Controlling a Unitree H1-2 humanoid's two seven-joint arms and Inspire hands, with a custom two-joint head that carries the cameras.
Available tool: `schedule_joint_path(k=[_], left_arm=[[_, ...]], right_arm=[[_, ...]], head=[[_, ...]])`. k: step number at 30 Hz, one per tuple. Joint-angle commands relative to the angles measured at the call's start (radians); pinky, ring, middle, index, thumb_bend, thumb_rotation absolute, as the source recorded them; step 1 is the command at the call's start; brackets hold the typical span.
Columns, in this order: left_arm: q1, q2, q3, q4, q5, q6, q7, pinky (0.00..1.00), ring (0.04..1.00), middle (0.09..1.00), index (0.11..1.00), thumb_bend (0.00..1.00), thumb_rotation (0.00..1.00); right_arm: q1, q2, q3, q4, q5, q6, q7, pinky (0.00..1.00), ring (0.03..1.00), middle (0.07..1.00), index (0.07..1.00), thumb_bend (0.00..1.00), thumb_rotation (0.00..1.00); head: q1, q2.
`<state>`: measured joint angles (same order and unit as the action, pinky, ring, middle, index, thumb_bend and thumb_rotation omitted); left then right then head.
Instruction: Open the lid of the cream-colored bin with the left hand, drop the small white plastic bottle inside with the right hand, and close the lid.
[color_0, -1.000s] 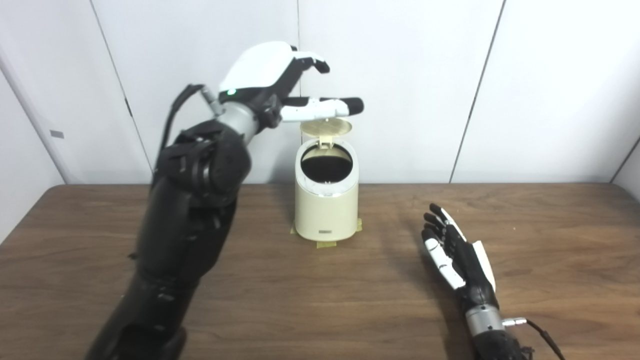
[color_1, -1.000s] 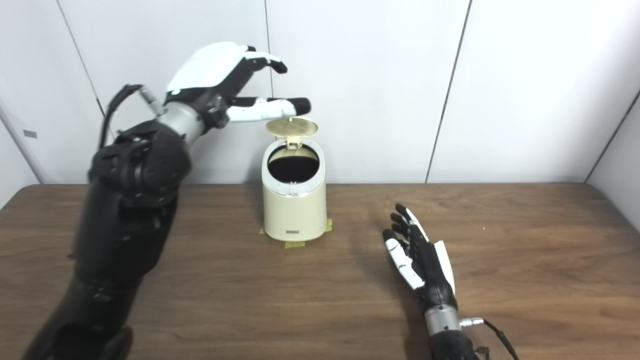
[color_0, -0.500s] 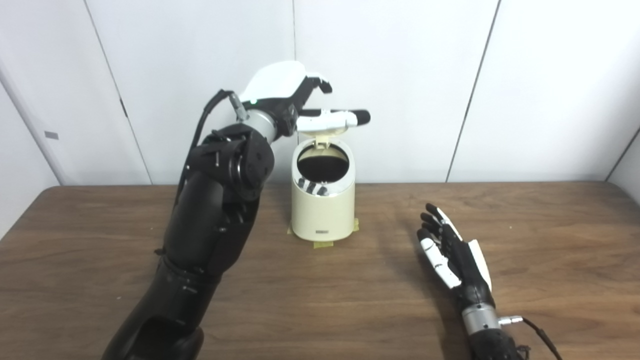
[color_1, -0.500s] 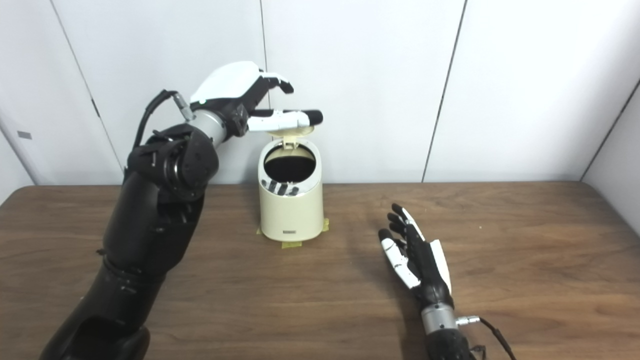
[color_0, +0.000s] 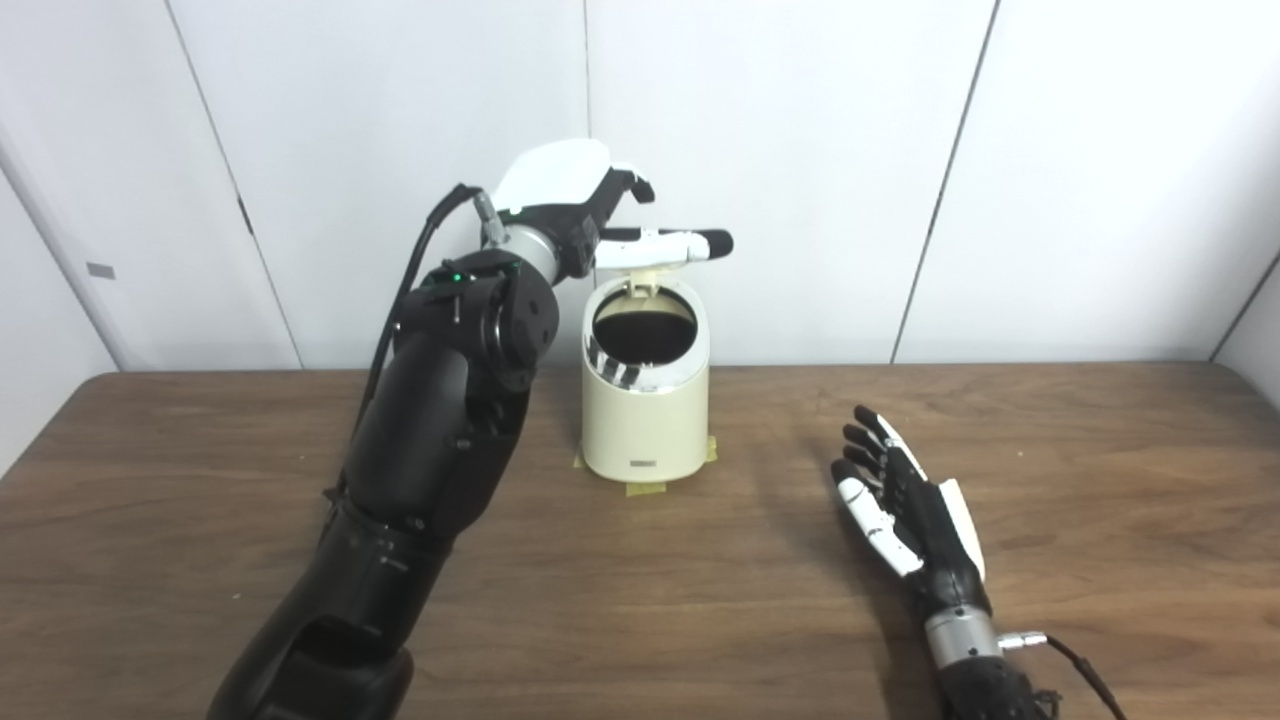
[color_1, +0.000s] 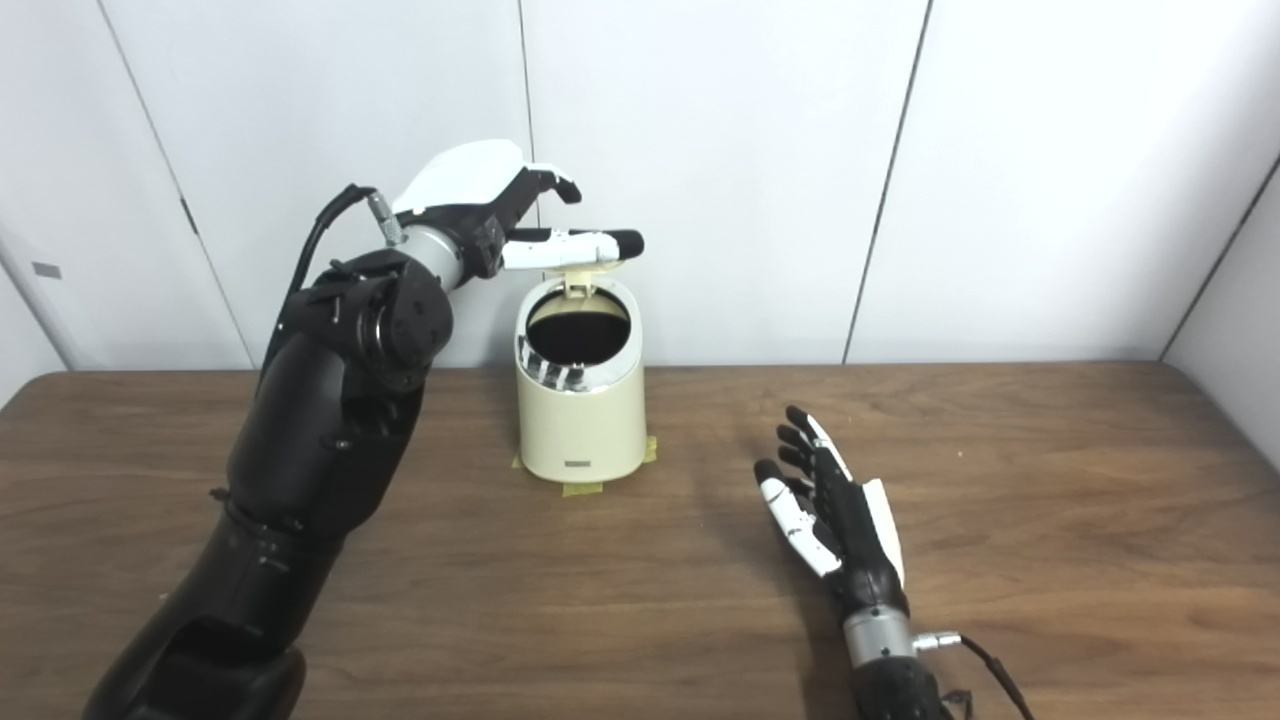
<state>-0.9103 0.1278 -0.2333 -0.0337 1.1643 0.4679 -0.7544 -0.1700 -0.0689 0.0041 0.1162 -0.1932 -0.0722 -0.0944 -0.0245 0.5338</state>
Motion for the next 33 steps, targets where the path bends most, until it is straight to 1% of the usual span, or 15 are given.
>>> schedule_joint_path(k=[1, 3, 7, 10, 14, 16, 20, 21, 22, 25, 33], left_arm=[[-0.067, 0.006, 0.0, -0.004, 0.005, 0.001, 0.021, 1.0, 1.0, 0.929, 0.842, 0.95, 1.0], [-0.068, 0.012, -0.01, -0.001, -0.002, 0.0, 0.021, 1.0, 1.0, 0.917, 0.835, 0.93, 1.0], [-0.069, 0.02, -0.023, 0.005, -0.018, -0.002, 0.02, 1.0, 1.0, 0.913, 0.846, 0.95, 1.0], [-0.068, 0.025, -0.032, 0.007, -0.029, -0.003, 0.024, 1.0, 0.992, 0.906, 0.849, 0.94, 1.0], [-0.059, 0.024, -0.047, -0.007, 0.0, 0.001, 0.01, 1.0, 0.993, 0.917, 0.866, 0.97, 1.0], [-0.051, 0.023, -0.061, -0.016, 0.014, 0.0, 0.015, 1.0, 0.996, 0.918, 0.857, 0.99, 1.0], [-0.033, 0.031, -0.097, -0.021, 0.036, -0.004, 0.021, 1.0, 1.0, 0.935, 0.851, 1.0, 1.0], [-0.028, 0.031, -0.099, -0.021, 0.035, -0.003, 0.021, 1.0, 1.0, 0.925, 0.838, 1.0, 1.0], [-0.023, 0.029, -0.098, -0.021, 0.034, -0.002, 0.016, 1.0, 0.963, 0.886, 0.839, 1.0, 1.0], [-0.006, 0.028, -0.107, -0.019, 0.049, 0.0, 0.007, 1.0, 0.988, 0.932, 0.851, 1.0, 1.0], [0.025, 0.035, -0.122, -0.028, 0.057, -0.002, 0.003, 1.0, 0.997, 0.954, 0.852, 1.0, 1.0]], right_arm=[[-0.009, 0.009, 0.006, 0.012, -0.005, -0.031, -0.011, 0.75, 0.852, 0.872, 0.894, 0.15, 0.61], [-0.01, 0.009, 0.005, 0.013, -0.002, -0.032, -0.011, 0.75, 0.852, 0.872, 0.896, 0.15, 0.61], [-0.01, 0.012, 0.002, 0.014, 0.009, -0.03, -0.008, 0.75, 0.851, 0.873, 0.897, 0.16, 0.61], [-0.01, 0.011, 0.002, 0.015, 0.009, -0.031, -0.008, 0.75, 0.849, 0.871, 0.895, 0.16, 0.59], [-0.01, 0.01, 0.004, 0.014, 0.005, -0.027, -0.008, 0.75, 0.85, 0.872, 0.897, 0.16, 0.6], [-0.011, 0.01, 0.004, 0.017, 0.006, -0.032, -0.009, 0.75, 0.849, 0.87, 0.896, 0.16, 0.6], [-0.011, 0.011, 0.004, 0.014, 0.005, -0.027, -0.009, 0.75, 0.849, 0.87, 0.895, 0.16, 0.6], [-0.011, 0.011, 0.004, 0.016, 0.005, -0.031, -0.01, 0.75, 0.849, 0.871, 0.895, 0.16, 0.6], [-0.011, 0.012, 0.004, 0.017, 0.007, -0.034, -0.009, 0.75, 0.849, 0.871, 0.896, 0.16, 0.6], [-0.011, 0.012, 0.004, 0.015, 0.008, -0.031, -0.008, 0.75, 0.85, 0.873, 0.898, 0.16, 0.59], [-0.012, 0.01, 0.005, 0.014, 0.005, -0.026, -0.007, 0.76, 0.852, 0.875, 0.899, 0.16, 0.6]], head=[[-0.001, 0.0], [-0.001, -0.001], [-0.001, -0.001], [-0.001, -0.001], [-0.002, 0.0], [-0.002, 0.0], [-0.003, 0.0], [-0.003, 0.0], [-0.004, 0.001], [-0.004, 0.002], [-0.005, 0.004]])
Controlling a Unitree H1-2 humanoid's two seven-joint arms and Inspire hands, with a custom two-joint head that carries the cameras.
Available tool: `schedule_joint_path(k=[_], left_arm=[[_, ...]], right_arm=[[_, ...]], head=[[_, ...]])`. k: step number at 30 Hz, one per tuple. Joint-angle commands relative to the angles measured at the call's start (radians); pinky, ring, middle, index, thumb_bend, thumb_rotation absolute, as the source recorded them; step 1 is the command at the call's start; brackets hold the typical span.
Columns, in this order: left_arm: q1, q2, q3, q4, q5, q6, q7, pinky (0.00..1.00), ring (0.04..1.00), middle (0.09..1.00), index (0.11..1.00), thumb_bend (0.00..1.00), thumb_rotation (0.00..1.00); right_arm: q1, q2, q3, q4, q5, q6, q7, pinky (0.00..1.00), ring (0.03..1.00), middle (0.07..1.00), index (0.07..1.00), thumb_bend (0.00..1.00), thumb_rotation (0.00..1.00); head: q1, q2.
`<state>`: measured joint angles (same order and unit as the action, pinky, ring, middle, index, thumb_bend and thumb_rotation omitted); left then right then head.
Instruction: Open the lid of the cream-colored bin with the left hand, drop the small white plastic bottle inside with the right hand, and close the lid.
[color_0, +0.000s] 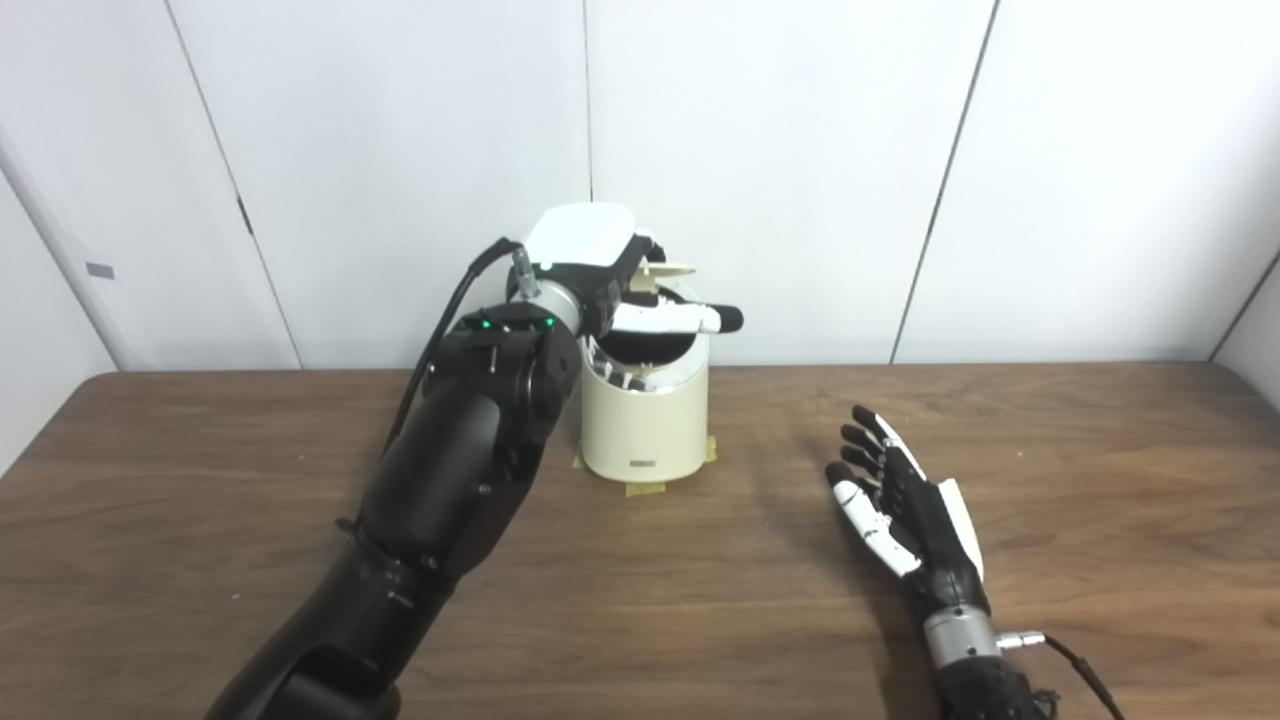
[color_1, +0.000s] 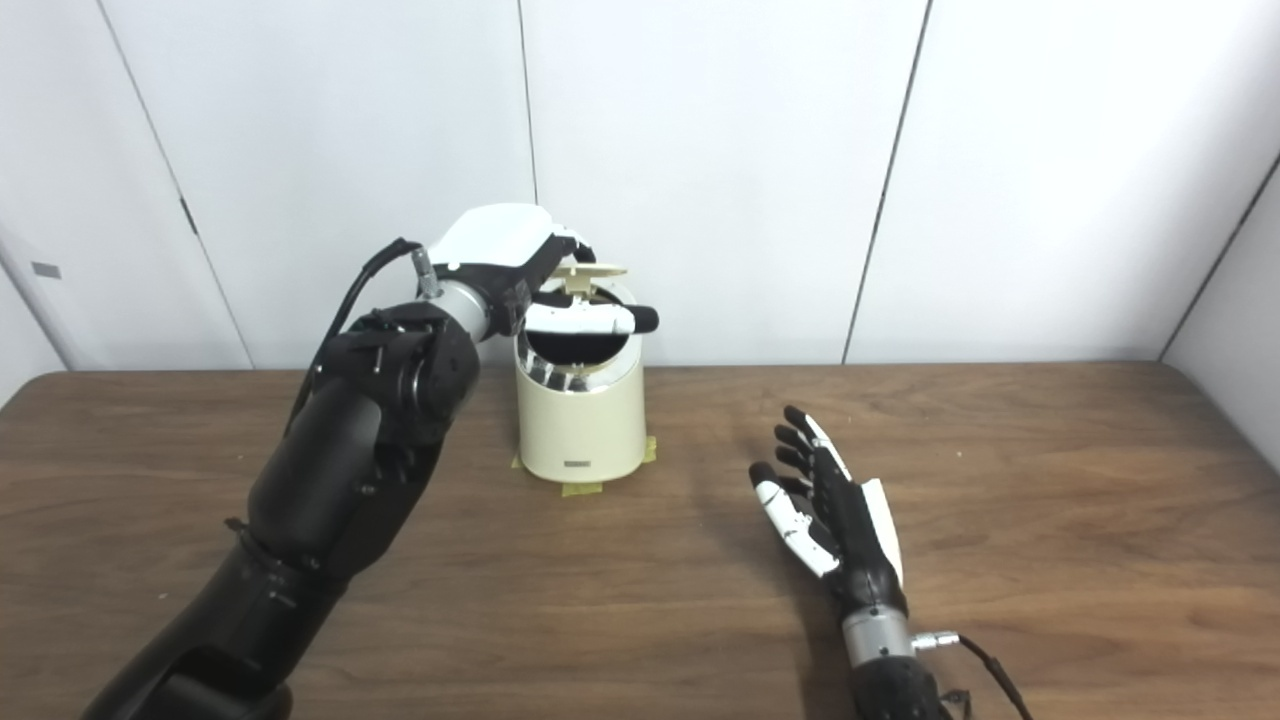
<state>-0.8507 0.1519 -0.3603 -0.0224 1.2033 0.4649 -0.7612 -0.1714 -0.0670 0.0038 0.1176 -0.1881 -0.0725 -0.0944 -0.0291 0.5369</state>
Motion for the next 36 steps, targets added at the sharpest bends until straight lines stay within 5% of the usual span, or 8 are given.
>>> schedule_joint_path(k=[1, 21, 28, 36], left_arm=[[-0.031, 0.011, 0.006, -0.04, 0.016, 0.001, 0.011, 1.0, 0.999, 0.952, 0.851, 1.0, 1.0], [0.049, 0.04, -0.05, -0.092, 0.028, -0.058, 0.037, 1.0, 0.95, 0.854, 0.82, 1.0, 1.0], [0.109, 0.06, -0.124, -0.107, 0.122, -0.123, 0.053, 1.0, 0.973, 0.868, 0.843, 1.0, 1.0], [0.174, 0.108, -0.209, -0.062, 0.244, -0.262, 0.168, 1.0, 0.995, 0.879, 0.857, 1.0, 1.0]], right_arm=[[-0.011, 0.007, 0.005, 0.012, -0.003, -0.025, -0.008, 0.75, 0.85, 0.874, 0.899, 0.16, 0.6], [-0.011, 0.005, 0.002, 0.004, -0.003, -0.02, -0.009, 0.74, 0.84, 0.869, 0.894, 0.16, 0.6], [-0.011, 0.009, 0.0, -0.005, 0.002, -0.005, -0.007, 0.75, 0.851, 0.876, 0.902, 0.16, 0.63], [-0.011, 0.01, 0.0, -0.007, 0.002, -0.01, -0.009, 0.76, 0.844, 0.871, 0.899, 0.18, 0.66]], head=[[0.0, 0.001], [0.0, 0.01], [-0.004, 0.012], [-0.005, 0.016]])
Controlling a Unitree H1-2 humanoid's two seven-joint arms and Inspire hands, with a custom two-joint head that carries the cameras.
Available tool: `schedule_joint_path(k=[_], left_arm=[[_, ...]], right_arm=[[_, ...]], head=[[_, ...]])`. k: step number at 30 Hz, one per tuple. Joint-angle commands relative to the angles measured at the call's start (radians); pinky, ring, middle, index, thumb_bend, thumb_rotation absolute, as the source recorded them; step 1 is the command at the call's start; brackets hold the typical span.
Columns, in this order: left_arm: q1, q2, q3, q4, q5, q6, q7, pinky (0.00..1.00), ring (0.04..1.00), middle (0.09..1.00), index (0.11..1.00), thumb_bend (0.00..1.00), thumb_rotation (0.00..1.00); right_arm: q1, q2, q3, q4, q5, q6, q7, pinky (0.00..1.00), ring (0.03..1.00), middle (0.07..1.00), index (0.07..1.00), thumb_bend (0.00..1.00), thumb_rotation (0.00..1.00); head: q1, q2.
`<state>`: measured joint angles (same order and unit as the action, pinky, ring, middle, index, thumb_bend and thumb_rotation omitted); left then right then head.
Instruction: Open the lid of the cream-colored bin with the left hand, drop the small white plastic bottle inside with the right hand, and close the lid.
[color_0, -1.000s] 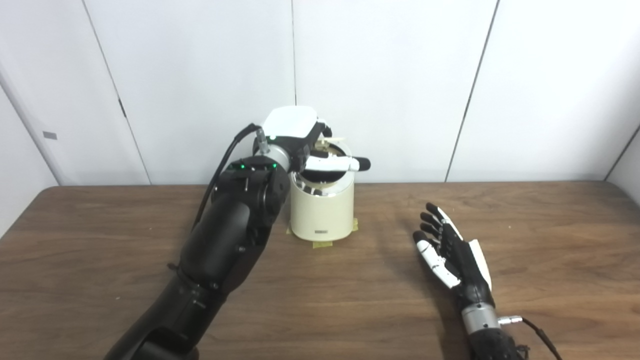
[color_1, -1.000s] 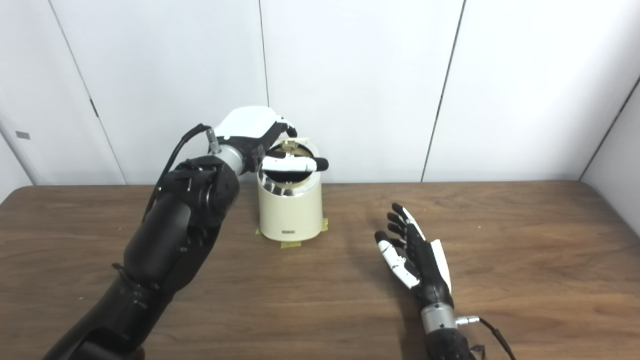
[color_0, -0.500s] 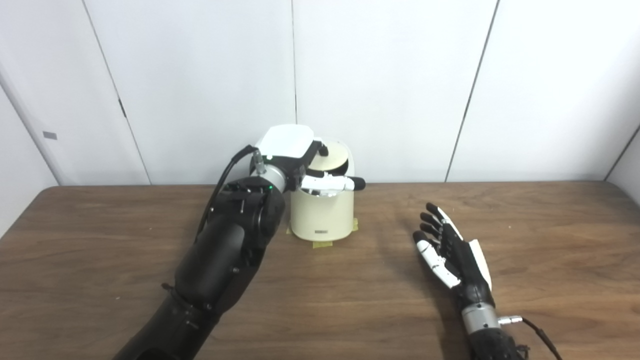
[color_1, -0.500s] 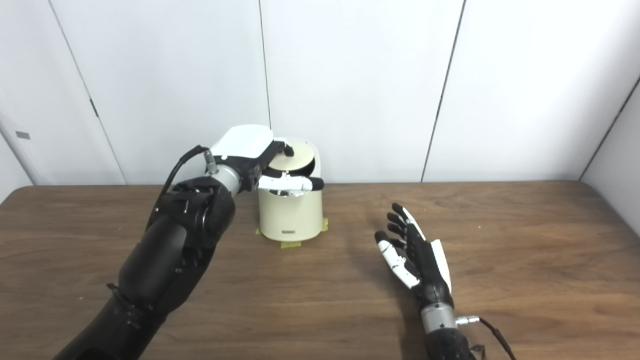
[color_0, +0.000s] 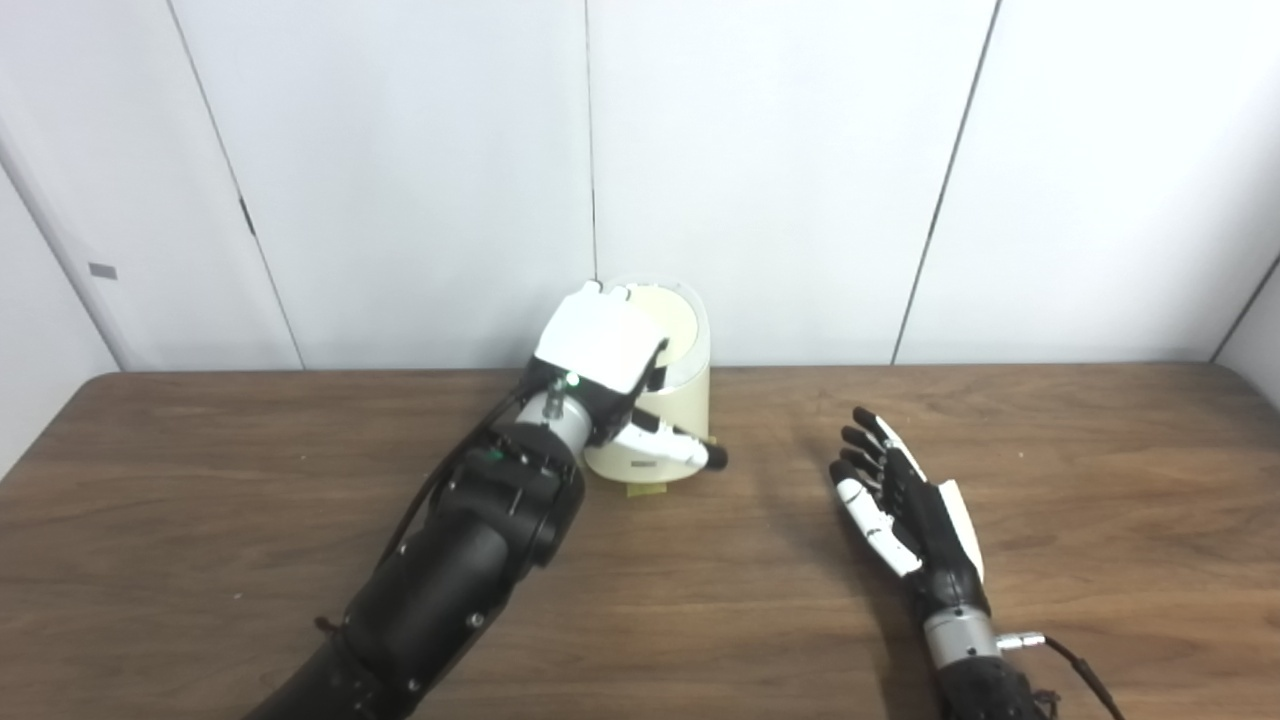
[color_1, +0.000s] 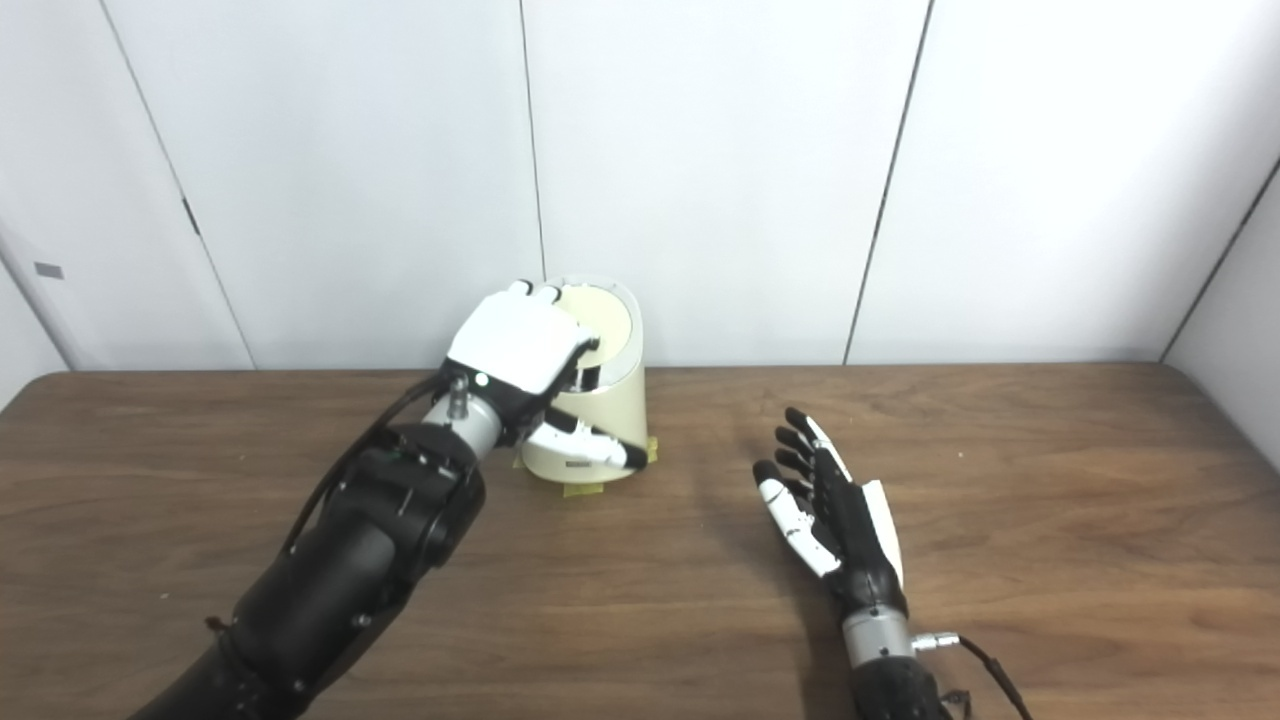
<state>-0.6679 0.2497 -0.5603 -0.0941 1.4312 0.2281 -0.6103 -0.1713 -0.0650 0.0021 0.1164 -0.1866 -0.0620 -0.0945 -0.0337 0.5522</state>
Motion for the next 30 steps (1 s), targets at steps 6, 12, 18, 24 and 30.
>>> schedule_joint_path(k=[6, 12, 18, 24, 30], left_arm=[[0.018, 0.003, -0.002, 0.032, 0.037, -0.053, 0.022, 1.0, 0.993, 0.876, 0.846, 1.0, 1.0], [0.033, -0.012, 0.02, 0.047, 0.026, -0.049, 0.019, 1.0, 0.976, 0.871, 0.837, 1.0, 1.0], [0.033, -0.021, 0.037, 0.037, 0.016, -0.055, 0.005, 1.0, 0.961, 0.863, 0.83, 1.0, 1.0], [0.057, -0.04, 0.068, 0.027, -0.016, -0.061, 0.13, 1.0, 0.909, 0.824, 0.798, 0.99, 1.0], [0.116, -0.137, 0.156, 0.024, -0.069, 0.018, 0.34, 1.0, 0.991, 0.989, 0.992, 0.86, 1.0]], right_arm=[[-0.012, 0.01, -0.001, -0.011, 0.009, -0.009, -0.005, 0.77, 0.849, 0.876, 0.905, 0.19, 0.69], [-0.012, 0.011, -0.001, -0.022, 0.004, 0.011, -0.005, 0.77, 0.849, 0.879, 0.907, 0.19, 0.72], [-0.013, 0.008, 0.001, -0.021, 0.004, 0.01, -0.003, 0.78, 0.854, 0.882, 0.91, 0.19, 0.72], [-0.013, 0.008, -0.001, -0.013, 0.012, 0.0, -0.001, 0.78, 0.856, 0.883, 0.91, 0.19, 0.71], [-0.014, 0.005, 0.002, -0.006, 0.004, -0.003, -0.004, 0.76, 0.851, 0.879, 0.905, 0.18, 0.69]], head=[[-0.003, 0.0], [-0.003, 0.0], [0.0, -0.001], [0.001, -0.002], [0.003, -0.003]])
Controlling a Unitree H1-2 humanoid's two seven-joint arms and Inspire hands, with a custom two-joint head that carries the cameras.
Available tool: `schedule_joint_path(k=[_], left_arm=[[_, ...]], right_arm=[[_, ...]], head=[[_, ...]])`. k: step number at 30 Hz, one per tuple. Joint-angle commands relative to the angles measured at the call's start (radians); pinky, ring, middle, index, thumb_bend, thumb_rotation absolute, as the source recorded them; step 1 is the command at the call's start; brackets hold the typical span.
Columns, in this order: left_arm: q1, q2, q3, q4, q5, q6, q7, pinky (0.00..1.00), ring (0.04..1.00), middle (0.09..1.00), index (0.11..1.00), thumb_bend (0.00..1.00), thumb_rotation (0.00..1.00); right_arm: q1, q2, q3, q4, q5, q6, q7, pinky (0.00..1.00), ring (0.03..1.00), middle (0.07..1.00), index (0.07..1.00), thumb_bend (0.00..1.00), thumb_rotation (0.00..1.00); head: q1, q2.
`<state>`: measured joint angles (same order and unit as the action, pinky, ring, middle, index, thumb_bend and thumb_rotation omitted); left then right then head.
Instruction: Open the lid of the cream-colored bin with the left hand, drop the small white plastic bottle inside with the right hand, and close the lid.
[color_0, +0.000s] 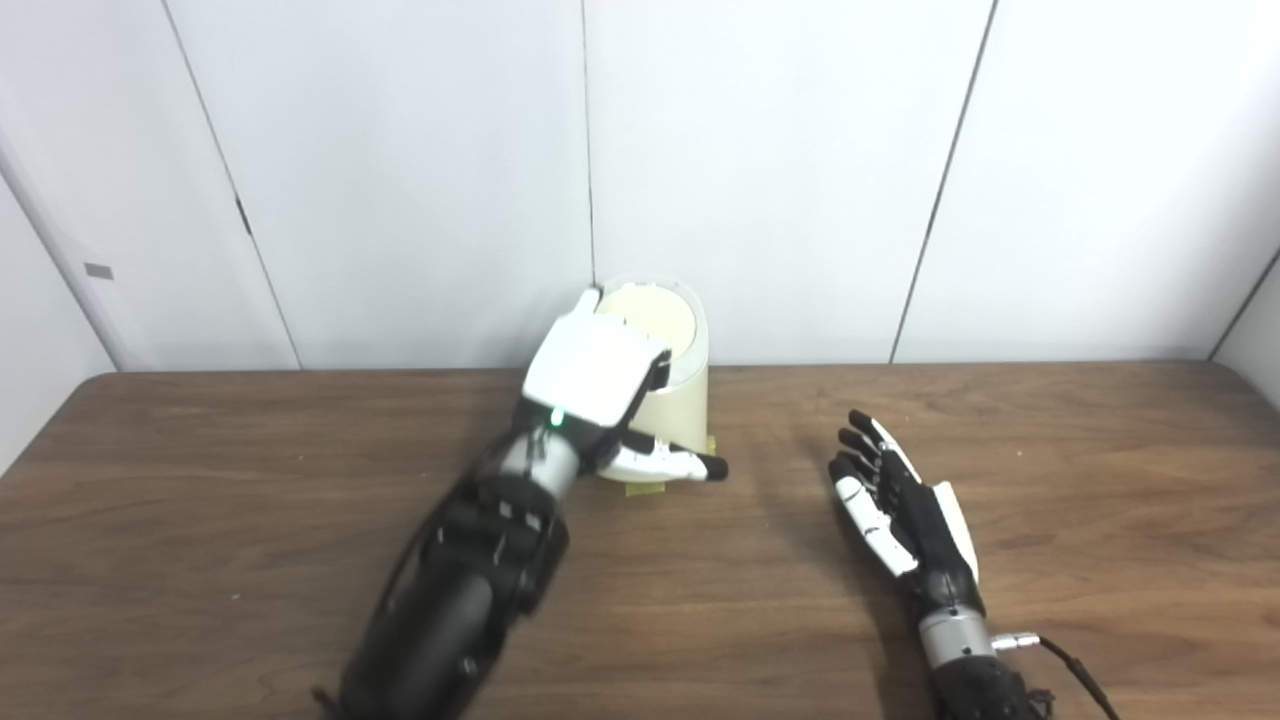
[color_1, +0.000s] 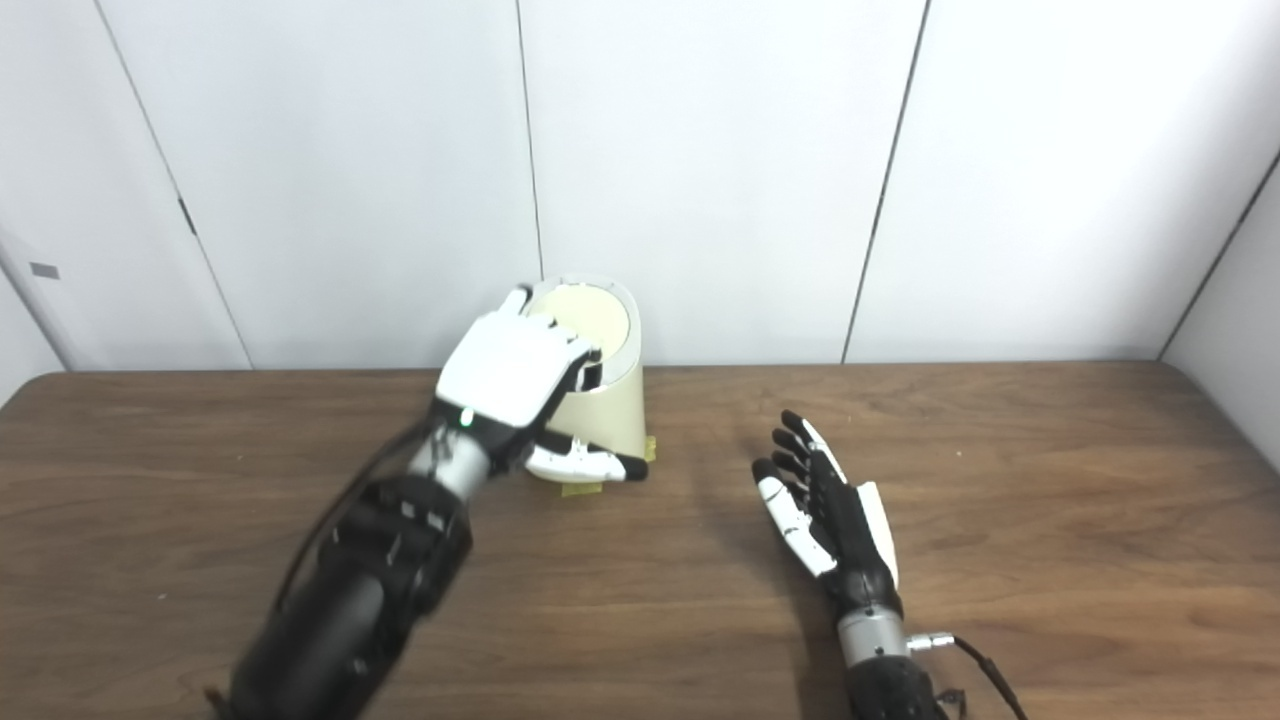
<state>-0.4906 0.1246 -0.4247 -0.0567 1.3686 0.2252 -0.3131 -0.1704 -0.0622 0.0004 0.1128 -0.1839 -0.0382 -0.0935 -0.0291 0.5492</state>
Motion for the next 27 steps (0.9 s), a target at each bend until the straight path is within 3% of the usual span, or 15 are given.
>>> schedule_joint_path(k=[1, 10, 16, 21, 24, 27], left_arm=[[-0.065, -0.021, 0.029, -0.013, -0.008, 0.029, 0.045, 1.0, 0.996, 0.995, 0.996, 0.85, 1.0], [-0.1, -0.037, 0.073, 0.0, -0.028, 0.062, 0.072, 1.0, 1.0, 1.0, 1.0, 0.79, 1.0], [-0.078, -0.056, 0.085, -0.1, -0.031, 0.088, 0.069, 1.0, 1.0, 1.0, 1.0, 0.8, 1.0], [0.002, -0.1, 0.127, -0.247, -0.088, 0.065, 0.188, 1.0, 1.0, 1.0, 1.0, 0.78, 1.0], [0.078, -0.116, 0.177, -0.34, -0.222, 0.002, 0.293, 1.0, 1.0, 1.0, 1.0, 0.72, 1.0], [0.155, -0.139, 0.274, -0.392, -0.527, -0.107, 0.376, 0.98, 0.979, 0.98, 0.973, 0.59, 1.0]], right_arm=[[-0.015, 0.002, 0.003, -0.002, 0.0, -0.025, -0.005, 0.76, 0.852, 0.878, 0.905, 0.18, 0.69], [-0.017, 0.005, 0.003, 0.01, 0.004, -0.042, -0.006, 0.76, 0.856, 0.879, 0.906, 0.19, 0.67], [-0.01, 0.004, 0.006, -0.007, -0.009, -0.032, -0.009, 0.75, 0.851, 0.875, 0.902, 0.18, 0.67], [-0.003, 0.002, 0.007, -0.02, -0.009, -0.029, -0.005, 0.75, 0.852, 0.876, 0.903, 0.18, 0.66], [-0.003, 0.003, 0.005, -0.02, -0.001, -0.027, -0.002, 0.75, 0.852, 0.874, 0.901, 0.18, 0.65], [-0.003, 0.004, 0.005, -0.019, 0.002, -0.027, -0.001, 0.76, 0.855, 0.877, 0.901, 0.2, 0.64]], head=[[-0.002, 0.0], [-0.003, -0.002], [-0.008, 0.005], [-0.009, 0.01], [-0.01, 0.011], [-0.013, 0.008]])
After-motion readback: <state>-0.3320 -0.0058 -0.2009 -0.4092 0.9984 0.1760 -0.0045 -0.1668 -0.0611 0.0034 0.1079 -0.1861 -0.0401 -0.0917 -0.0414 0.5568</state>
